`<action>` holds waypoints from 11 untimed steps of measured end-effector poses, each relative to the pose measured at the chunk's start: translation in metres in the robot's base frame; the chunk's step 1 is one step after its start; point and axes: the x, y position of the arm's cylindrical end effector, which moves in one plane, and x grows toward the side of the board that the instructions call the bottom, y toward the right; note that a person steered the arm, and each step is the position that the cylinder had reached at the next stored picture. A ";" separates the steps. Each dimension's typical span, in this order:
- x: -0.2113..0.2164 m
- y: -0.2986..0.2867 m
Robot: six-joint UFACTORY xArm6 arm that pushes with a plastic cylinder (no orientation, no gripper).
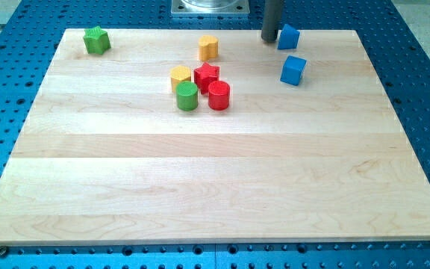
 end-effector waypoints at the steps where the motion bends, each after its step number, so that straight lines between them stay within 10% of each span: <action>1: 0.006 0.023; 2: 0.014 0.060; 6: 0.090 -0.102; 10: 0.068 -0.053; 11: 0.128 -0.078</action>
